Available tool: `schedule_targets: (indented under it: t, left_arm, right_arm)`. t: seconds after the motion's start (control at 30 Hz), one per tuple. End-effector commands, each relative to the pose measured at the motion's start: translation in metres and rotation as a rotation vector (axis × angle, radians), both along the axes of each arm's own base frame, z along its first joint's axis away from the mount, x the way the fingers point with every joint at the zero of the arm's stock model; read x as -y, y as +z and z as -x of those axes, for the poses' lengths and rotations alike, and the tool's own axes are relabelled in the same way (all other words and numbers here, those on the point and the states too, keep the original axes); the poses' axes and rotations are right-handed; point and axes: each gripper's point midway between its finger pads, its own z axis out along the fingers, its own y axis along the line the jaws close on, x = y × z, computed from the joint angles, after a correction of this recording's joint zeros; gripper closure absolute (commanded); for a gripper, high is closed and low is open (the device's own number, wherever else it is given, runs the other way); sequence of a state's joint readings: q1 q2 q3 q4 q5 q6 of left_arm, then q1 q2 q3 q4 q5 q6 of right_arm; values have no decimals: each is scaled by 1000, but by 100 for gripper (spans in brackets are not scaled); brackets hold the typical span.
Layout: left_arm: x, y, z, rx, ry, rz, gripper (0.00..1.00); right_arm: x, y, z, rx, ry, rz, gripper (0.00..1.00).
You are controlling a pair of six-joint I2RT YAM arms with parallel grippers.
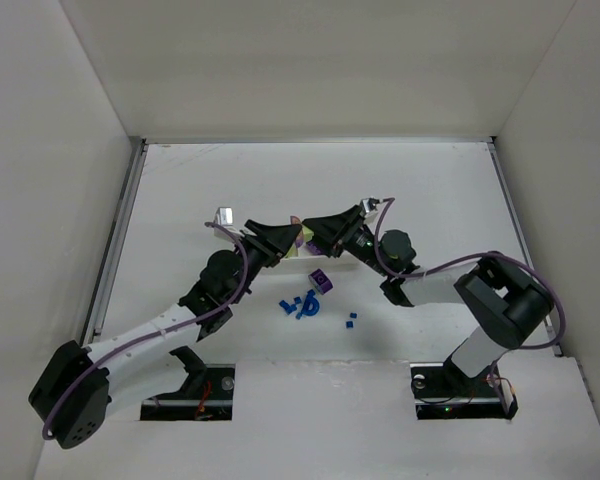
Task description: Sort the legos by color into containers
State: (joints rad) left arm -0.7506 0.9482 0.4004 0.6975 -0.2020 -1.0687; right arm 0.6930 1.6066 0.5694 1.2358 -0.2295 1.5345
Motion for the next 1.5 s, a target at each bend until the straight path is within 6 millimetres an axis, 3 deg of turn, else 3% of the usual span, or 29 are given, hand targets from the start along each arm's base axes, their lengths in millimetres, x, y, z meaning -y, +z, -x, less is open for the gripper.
schedule_targets:
  t: [0.0, 0.33, 0.6, 0.83, 1.03, 1.3, 1.47]
  left_arm:
    - [0, 13, -3, 37, 1, 51, 55]
    - [-6, 14, -3, 40, 18, 59, 84]
    - [-39, 6, -8, 39, 91, 50, 89]
    - [-66, 6, -12, 38, 144, 38, 89]
    - [-78, 5, -11, 46, 168, -8, 89]
    - [-88, 8, -7, 84, 210, -124, 88]
    - [-93, 4, -7, 82, 230, -163, 87]
  right_arm:
    - [2, 18, 4, 59, 12, -60, 55]
    - [3, 13, 4, 48, 11, -63, 55]
    - [16, 4, 1, 39, -19, -44, 55]
    - [12, -9, -3, 34, -19, 0, 56]
    - [-3, -41, -26, 23, -55, 206, 56]
    - [-21, -69, -60, 101, -163, 670, 55]
    - [-34, -89, -69, 116, -162, 845, 54]
